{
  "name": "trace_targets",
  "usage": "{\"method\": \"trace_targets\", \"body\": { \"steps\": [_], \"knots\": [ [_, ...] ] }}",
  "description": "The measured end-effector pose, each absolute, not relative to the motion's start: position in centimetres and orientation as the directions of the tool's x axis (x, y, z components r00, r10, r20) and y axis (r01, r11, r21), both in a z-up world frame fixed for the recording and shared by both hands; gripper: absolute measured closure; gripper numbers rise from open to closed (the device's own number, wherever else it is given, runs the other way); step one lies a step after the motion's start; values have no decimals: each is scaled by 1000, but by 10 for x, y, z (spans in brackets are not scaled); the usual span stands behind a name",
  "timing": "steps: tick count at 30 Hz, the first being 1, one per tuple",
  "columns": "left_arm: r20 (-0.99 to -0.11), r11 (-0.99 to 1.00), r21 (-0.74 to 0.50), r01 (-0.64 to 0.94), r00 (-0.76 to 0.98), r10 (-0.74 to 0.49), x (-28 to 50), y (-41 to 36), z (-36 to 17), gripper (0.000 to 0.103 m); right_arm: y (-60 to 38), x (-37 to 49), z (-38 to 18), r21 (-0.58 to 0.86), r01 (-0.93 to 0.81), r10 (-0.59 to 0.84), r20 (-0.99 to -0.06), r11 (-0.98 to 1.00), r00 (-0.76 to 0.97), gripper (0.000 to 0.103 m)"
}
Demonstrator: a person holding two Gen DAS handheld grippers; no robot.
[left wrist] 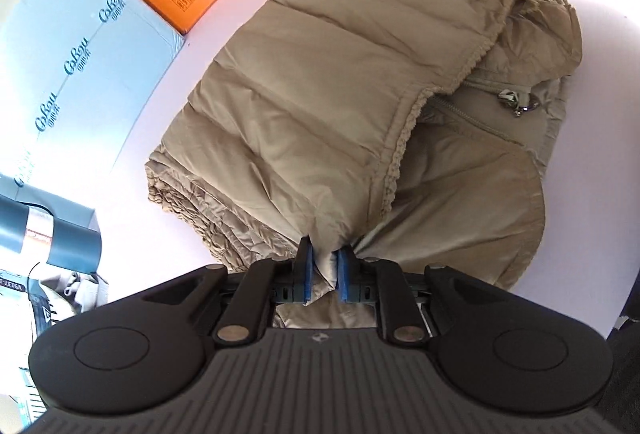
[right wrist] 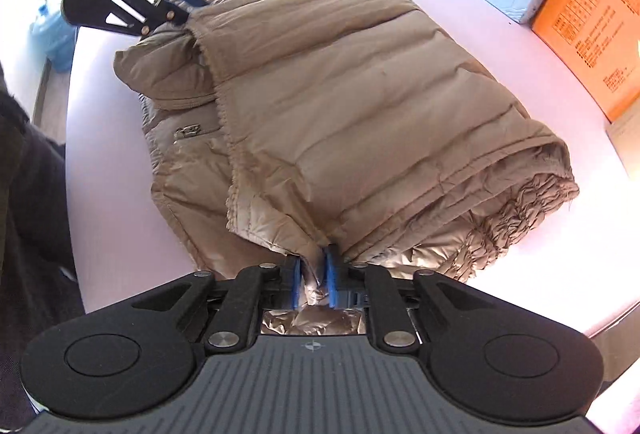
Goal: Fold clothes
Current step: 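Open both grippers and release the folded vest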
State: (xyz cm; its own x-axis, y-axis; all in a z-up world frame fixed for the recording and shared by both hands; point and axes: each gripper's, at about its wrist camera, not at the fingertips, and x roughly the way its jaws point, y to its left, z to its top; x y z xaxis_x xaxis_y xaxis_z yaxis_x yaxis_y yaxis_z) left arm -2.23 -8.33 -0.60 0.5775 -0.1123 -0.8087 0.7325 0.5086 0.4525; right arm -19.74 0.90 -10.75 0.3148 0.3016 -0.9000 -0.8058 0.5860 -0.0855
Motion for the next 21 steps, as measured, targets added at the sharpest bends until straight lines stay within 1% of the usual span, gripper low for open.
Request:
{"method": "trace_targets", "body": {
  "steps": [1, 2, 3, 4, 6, 10, 12, 14, 16, 18, 21],
  "knots": [
    [-804, 513, 455, 728, 583, -114, -26, -79, -5, 87, 8, -200, -106, -88, -807, 302, -899, 584, 316, 69],
    [-800, 518, 457, 723, 588, -116, -29, -75, -4, 85, 6, -203, -105, -86, -806, 307, -897, 585, 319, 49],
    [-796, 524, 457, 719, 594, -120, -30, -75, -4, 83, 3, -204, -105, -81, -803, 316, -892, 591, 322, 45],
    [-792, 532, 456, 714, 598, -125, -30, -74, -3, 81, -1, -206, -104, -75, -799, 325, -888, 596, 326, 44],
    [-784, 549, 452, 703, 606, -131, -38, -75, 2, 69, -8, -212, -94, -44, -779, 354, -874, 625, 333, 44],
    [-778, 586, 424, 691, 609, -155, -38, -78, 9, 65, -25, -208, -77, 74, -691, 459, -797, 719, 392, 44],
    [-775, 594, 423, 684, 613, -153, -37, -83, 9, 61, -34, -201, -68, 143, -629, 508, -735, 764, 449, 44],
    [-770, 598, 435, 673, 622, -140, -35, -88, 8, 59, -37, -194, -59, 181, -572, 526, -670, 800, 523, 44],
    [-767, 607, 436, 665, 627, -136, -44, -86, 13, 56, -30, -181, -59, 145, -536, 491, -643, 832, 588, 44],
    [-764, 620, 429, 657, 630, -139, -44, -85, 16, 47, -21, -168, -62, 95, -509, 449, -626, 855, 638, 44],
    [-759, 636, 421, 646, 635, -143, -43, -81, 22, 44, -9, -149, -77, 51, -498, 409, -646, 866, 645, 44]
  ]
}}
